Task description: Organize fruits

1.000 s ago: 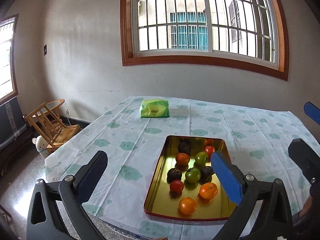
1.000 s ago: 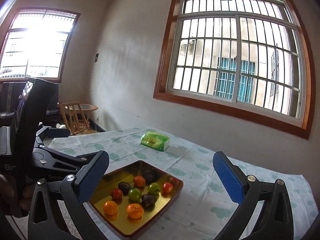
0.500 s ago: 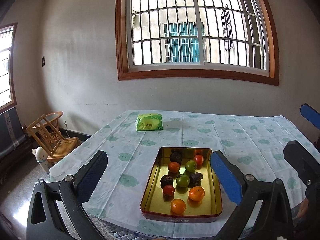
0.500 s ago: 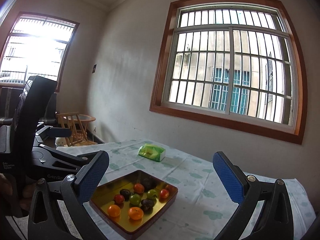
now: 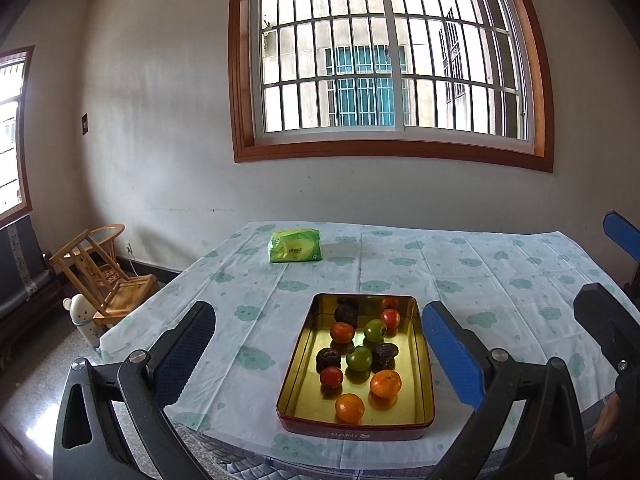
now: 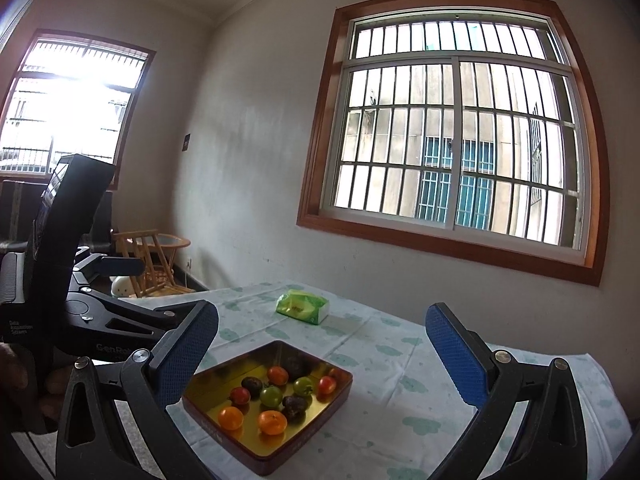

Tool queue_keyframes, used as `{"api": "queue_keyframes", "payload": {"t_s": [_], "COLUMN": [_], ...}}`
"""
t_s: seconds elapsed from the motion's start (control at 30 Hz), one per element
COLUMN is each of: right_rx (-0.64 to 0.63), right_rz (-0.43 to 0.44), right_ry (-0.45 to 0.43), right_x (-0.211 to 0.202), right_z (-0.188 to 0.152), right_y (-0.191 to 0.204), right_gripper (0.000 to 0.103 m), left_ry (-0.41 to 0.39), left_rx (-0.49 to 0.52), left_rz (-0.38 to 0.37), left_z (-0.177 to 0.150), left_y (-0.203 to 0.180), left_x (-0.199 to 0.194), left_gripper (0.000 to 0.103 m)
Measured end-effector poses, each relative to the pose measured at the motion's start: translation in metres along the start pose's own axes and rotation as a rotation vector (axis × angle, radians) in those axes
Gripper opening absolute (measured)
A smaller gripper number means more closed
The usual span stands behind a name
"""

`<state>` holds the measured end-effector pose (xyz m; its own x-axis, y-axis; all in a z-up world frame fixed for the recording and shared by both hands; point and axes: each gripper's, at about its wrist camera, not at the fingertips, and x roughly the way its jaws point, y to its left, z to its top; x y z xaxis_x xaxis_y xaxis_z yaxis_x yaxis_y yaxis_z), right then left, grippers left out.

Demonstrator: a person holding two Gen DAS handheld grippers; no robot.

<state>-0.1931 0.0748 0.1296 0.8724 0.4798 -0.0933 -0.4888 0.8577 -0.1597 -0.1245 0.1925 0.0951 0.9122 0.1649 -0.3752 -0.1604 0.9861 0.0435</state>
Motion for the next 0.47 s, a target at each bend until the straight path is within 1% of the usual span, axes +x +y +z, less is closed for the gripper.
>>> {"api": "queue_keyframes", "payload": {"t_s": [0.07,0.13,0.2,0.27,0.3,0.37,0.47], "right_rx": [0.017,0.055,0.095,0.12,0.128,0.141,0.155], "right_rz": [0.002,0.001,-0.014,-0.054,-0.079,-0.114,-0.194], "right_ry": [0.014,0.047,0.103,0.182,0.224,0.347,0.575], "right_x": [0.0,0.005,0.014,0.025,0.032,0.049,0.077], "right_z": [-0.003,-0.009,-0.021,-0.038,-0.049,-0.075,-0.121], "right_y": [-0.005,-0.018,-0.038,-0.069,-0.086,-0.125,-0.188], "right_gripper": [0.103,0.103,0.103,0.103,0.103,0.103,0.103], "left_ry": [0.007,0.017,0.032,0.031,0.035,0.054,0.084], "left_rx": [0.005,0.005,-0.006,-0.017,-0.015,-0.009,-0.007], "left_rz": [0.0,-0.006,-0.01,0.005,0.013,0.03,0.037], "left_z": [0.0,-0.001,-0.001,0.0,0.001,0.001,0.002], "left_y": [-0.002,-0.003,-0.002,-0.001,-0.001,-0.002,-0.004], "left_x": [0.002,0.005,0.011,0.016,0.018,0.026,0.036], "left_gripper": [0.103,0.103,0.103,0.103,0.103,0.103,0.103]}}
